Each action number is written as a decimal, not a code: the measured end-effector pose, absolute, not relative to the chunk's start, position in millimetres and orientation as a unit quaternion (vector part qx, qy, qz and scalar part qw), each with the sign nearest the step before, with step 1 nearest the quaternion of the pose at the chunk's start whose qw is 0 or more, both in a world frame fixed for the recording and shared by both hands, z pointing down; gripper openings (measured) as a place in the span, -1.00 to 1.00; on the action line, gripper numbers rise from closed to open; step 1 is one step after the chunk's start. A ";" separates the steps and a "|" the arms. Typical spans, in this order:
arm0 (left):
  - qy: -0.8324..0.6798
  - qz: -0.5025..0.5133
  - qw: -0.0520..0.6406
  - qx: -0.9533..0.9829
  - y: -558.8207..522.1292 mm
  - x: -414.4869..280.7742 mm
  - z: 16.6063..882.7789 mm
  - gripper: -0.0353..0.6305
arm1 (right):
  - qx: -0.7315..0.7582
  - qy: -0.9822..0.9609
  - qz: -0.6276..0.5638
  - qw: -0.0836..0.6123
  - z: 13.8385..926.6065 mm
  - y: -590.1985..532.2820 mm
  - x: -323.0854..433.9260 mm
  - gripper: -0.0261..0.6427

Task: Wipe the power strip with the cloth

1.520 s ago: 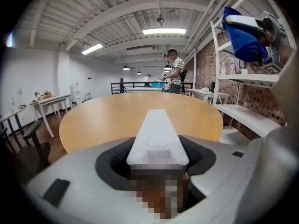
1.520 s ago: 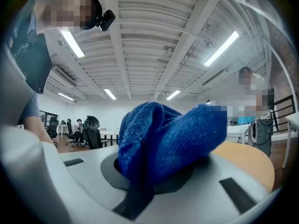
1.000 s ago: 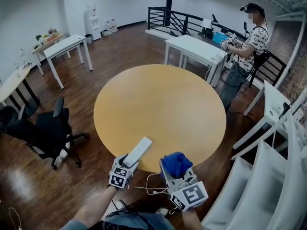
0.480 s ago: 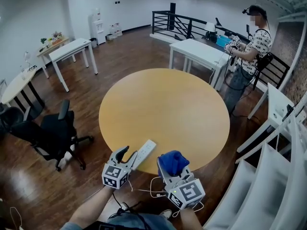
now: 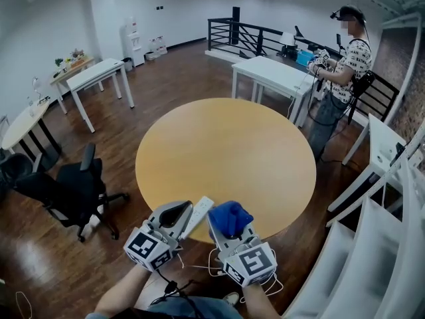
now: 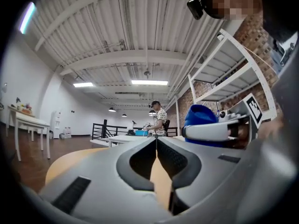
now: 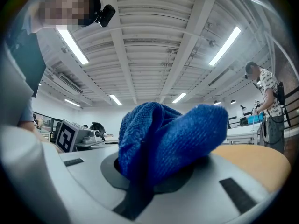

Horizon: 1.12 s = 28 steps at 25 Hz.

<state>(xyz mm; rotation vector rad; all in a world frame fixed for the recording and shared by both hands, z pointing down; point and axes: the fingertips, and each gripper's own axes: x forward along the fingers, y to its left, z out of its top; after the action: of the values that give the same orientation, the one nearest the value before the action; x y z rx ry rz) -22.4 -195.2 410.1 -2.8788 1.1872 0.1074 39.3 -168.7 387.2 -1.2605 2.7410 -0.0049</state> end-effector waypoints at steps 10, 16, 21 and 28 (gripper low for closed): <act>0.359 0.050 0.031 -0.931 -176.8 -12.5 387.3 -0.87 | -0.427 0.902 0.002 0.059 387.8 -170.5 42.6 -0.79; 0.356 0.049 0.031 -0.933 -175.3 -10.4 384.7 -0.87 | -0.416 0.908 -0.004 0.050 384.7 -167.3 36.2 -0.80; 0.355 0.046 0.030 -0.933 -172.6 -8.4 386.6 -0.87 | -0.413 0.910 -0.008 0.041 386.9 -164.8 35.6 -0.80; 0.357 0.042 0.027 -0.933 -174.2 -8.1 389.6 -0.87 | -0.418 0.907 0.001 0.048 387.7 -168.3 37.5 -0.80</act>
<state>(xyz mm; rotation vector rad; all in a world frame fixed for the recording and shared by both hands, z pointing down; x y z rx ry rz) -8.1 -174.2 389.6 -2.8810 1.1028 0.1300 37.5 -168.3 387.7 -1.2744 2.7654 0.0039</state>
